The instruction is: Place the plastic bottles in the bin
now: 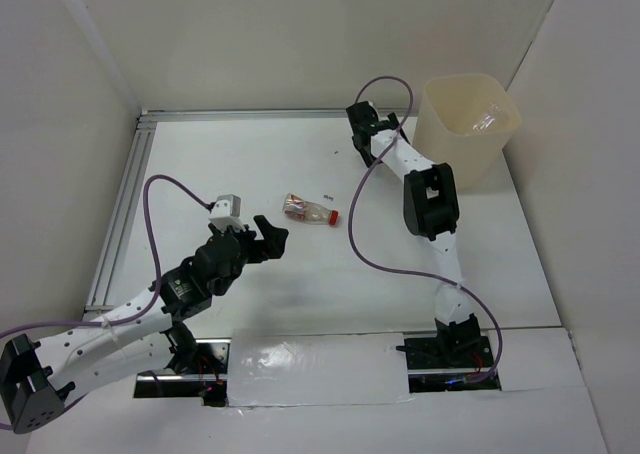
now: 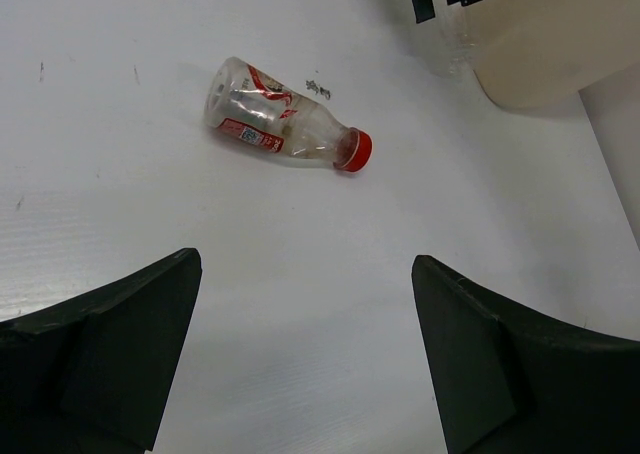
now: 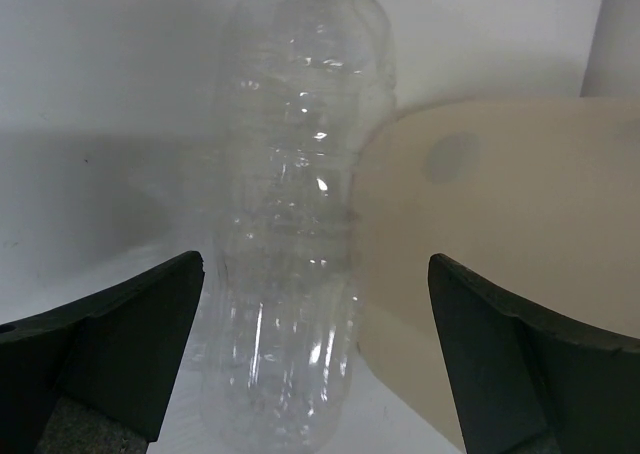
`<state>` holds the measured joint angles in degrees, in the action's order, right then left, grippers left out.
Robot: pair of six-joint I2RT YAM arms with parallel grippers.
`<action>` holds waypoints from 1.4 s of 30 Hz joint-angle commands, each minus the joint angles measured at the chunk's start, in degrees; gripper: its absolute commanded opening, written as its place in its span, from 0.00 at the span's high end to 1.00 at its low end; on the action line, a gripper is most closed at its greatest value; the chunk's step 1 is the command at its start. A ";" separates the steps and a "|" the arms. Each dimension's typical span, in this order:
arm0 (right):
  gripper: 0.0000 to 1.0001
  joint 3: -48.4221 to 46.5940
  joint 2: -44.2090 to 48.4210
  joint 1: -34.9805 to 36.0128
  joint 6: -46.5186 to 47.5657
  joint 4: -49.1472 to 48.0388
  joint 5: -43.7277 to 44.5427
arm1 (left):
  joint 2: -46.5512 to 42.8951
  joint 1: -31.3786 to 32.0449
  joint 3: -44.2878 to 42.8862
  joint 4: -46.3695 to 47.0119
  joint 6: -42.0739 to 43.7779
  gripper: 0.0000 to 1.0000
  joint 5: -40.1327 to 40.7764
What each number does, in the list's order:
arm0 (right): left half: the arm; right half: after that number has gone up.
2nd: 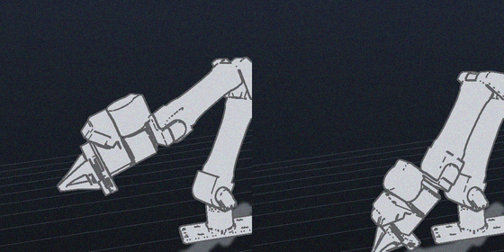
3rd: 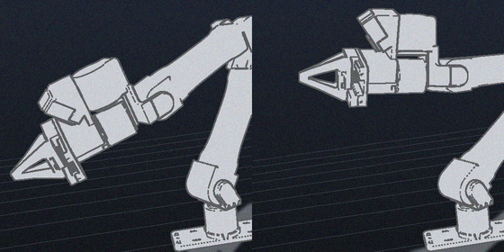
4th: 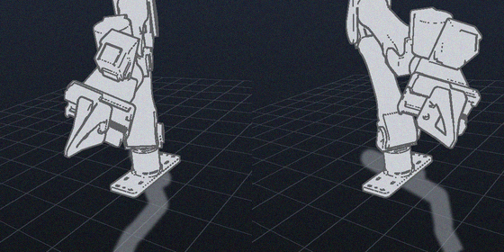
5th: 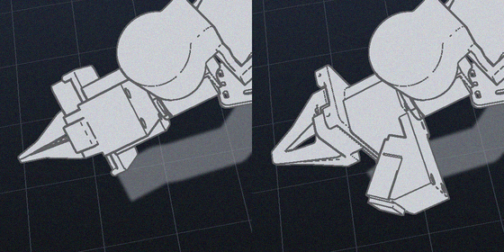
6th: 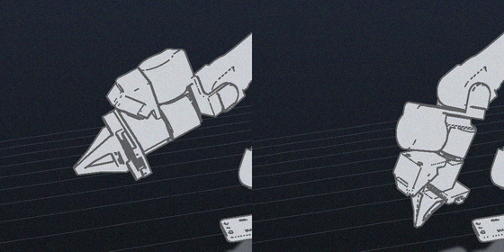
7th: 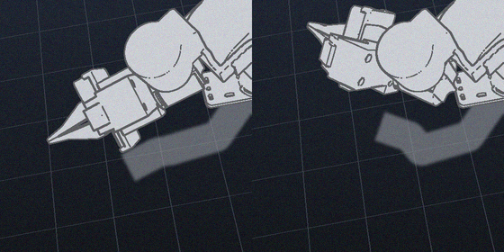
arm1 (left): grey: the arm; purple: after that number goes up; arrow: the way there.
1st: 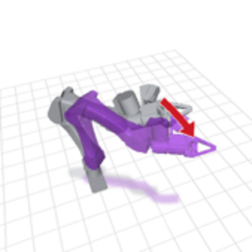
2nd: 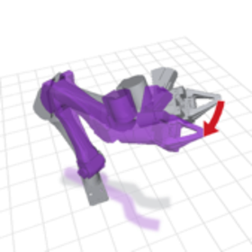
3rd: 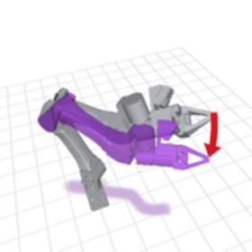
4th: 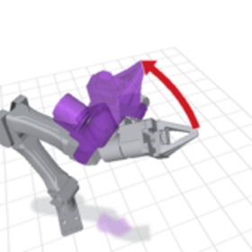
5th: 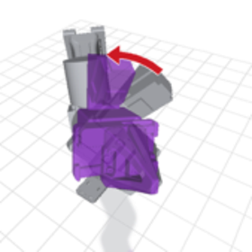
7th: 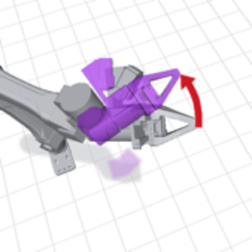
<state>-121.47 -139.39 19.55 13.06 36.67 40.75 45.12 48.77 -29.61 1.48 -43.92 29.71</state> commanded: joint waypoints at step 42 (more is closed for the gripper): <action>1.00 -0.87 32.42 -6.71 11.12 -4.04 -83.10 | 3.04 0.27 -3.44 4.41 2.87 0.02 -1.33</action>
<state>-119.09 -115.02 17.02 26.59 41.78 -30.98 47.79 48.84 -30.35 1.80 -42.78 28.62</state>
